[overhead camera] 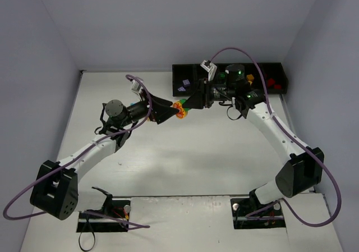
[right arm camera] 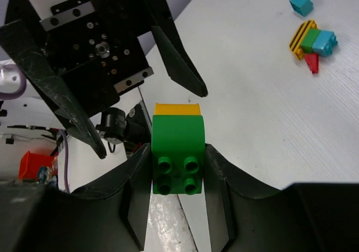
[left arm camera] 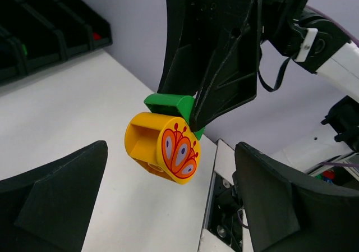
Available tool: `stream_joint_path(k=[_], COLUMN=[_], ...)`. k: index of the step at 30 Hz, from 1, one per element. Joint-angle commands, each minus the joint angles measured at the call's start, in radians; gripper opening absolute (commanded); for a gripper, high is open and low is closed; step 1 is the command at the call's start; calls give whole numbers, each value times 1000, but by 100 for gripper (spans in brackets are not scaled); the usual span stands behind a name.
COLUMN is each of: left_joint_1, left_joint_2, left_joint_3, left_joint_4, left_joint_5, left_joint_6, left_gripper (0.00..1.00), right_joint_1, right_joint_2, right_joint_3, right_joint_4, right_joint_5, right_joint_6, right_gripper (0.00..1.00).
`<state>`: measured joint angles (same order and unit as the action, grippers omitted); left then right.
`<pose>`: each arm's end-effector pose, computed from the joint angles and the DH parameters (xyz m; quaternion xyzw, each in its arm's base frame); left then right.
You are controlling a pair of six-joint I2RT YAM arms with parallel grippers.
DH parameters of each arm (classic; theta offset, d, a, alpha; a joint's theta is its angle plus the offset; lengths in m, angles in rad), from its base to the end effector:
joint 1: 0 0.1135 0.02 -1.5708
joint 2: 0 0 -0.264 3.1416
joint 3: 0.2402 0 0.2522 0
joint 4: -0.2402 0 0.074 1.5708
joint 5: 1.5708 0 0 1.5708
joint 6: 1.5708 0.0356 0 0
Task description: Sort the legos into containers by color
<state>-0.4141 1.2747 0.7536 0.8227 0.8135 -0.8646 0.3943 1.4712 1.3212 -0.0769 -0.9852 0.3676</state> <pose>0.2453 -0.1361 0.3253 0.1889 0.6019 -0.6295 0.4536 0.2990 0.1565 0.3778 -0.3036 0.6856 0.5475 0.3716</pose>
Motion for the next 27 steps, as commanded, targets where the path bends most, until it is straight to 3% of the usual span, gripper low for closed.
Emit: stream_joint_path(k=[1,4,10,16,21,27], left_joint_1=[0,0,-2,-8,-9,-11], left_joint_2=[3,14,35,61,80,107], left_joint_3=[73,90,107,121,122,136], left_joint_4=[213,225,285,286,296,297], left_joint_5=[68,96,125,162,180,205], left_joint_6=[-54,-57,-93,-120,-148,-178], left_gripper=[88,84,62,58,46,43], right_joint_1=[-2,-6,-6,-8,-12,-15], right_joint_2=[-28,-15,-15,-14,-12,-9], right_joint_3=[70,81,92,90,92,93], right_joint_4=[68,101,118,129,138,147], right_joint_5=[-112,-154,-194,-198,-193,-190], right_joint_6=[-16,-6,-7,-9,-10,-9], right_gripper=[0,0,0,0,0,0])
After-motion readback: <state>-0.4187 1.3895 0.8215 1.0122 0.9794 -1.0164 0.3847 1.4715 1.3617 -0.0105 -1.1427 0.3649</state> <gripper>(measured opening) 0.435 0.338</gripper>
